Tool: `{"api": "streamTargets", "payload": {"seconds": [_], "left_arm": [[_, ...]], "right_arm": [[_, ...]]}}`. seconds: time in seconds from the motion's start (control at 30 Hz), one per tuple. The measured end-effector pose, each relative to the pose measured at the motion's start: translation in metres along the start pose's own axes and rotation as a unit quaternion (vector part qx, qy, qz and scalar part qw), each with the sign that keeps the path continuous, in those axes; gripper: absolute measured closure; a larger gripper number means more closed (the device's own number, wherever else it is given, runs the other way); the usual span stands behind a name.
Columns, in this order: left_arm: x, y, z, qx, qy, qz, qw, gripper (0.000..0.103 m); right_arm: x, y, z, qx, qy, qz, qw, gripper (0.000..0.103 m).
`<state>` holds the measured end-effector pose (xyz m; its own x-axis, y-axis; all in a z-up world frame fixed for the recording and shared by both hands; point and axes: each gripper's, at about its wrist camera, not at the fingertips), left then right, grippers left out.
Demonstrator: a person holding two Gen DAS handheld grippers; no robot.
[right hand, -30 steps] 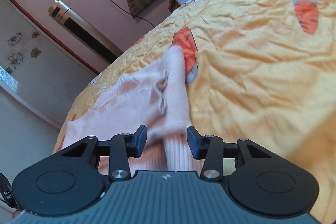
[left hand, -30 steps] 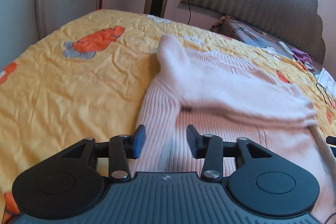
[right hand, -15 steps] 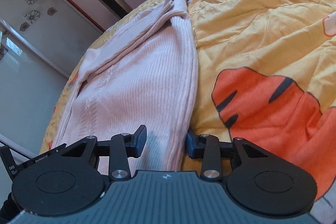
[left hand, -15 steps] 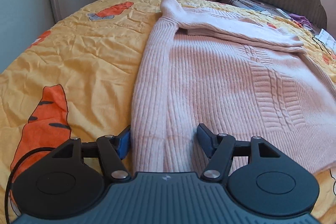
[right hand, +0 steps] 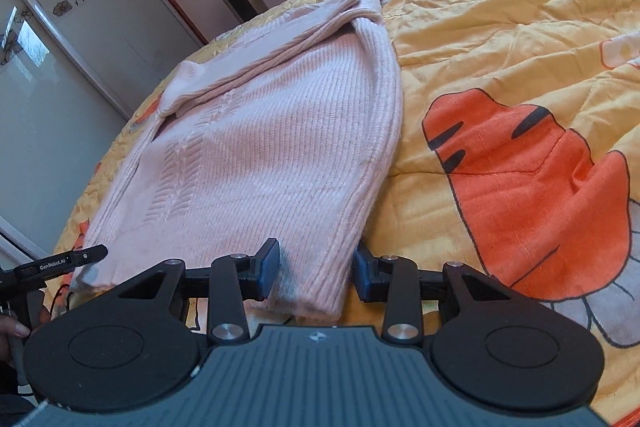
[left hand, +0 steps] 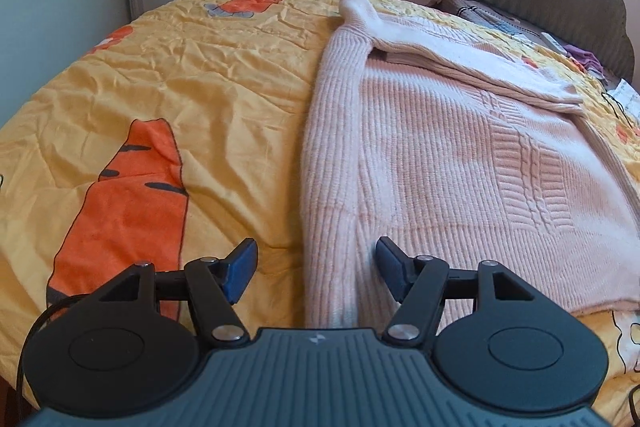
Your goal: Fold small clothes
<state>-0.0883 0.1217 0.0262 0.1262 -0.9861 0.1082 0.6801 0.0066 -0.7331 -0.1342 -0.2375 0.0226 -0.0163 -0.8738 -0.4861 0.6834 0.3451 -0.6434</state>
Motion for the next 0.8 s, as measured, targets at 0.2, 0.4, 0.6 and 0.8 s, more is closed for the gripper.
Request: {"api": "streamTargets", "payload": {"seconds": [0.2, 0.4, 0.6, 0.8], "left_arm": [[-0.001, -0.003, -0.003, -0.009, 0.003, -0.018, 0.9998, 0.085], [-0.006, -0.005, 0.008, -0.029, -0.041, -0.042, 0.9978, 0.087], [-0.01, -0.018, 0.013, -0.035, -0.047, -0.1, 0.9932, 0.087], [-0.016, -0.002, 0.002, -0.052, -0.044, -0.078, 0.9946, 0.088]], "right_arm": [[0.003, -0.001, -0.003, 0.003, 0.026, 0.005, 1.0, 0.066], [0.008, 0.003, -0.001, -0.002, 0.07, -0.001, 0.998, 0.089], [0.004, -0.043, 0.031, 0.045, 0.03, -0.02, 0.998, 0.091], [0.013, -0.013, 0.016, -0.028, 0.008, -0.05, 0.998, 0.091]]}}
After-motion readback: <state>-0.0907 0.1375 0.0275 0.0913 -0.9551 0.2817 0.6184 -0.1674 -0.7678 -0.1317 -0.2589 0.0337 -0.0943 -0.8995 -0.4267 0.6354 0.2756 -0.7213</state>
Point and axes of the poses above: each gripper's, at about its wrist camera, not at the fingertips, and y roughly the way its jaws point, x to its right, z to its top, and after that the axes turned 1 degree about x, right-handed
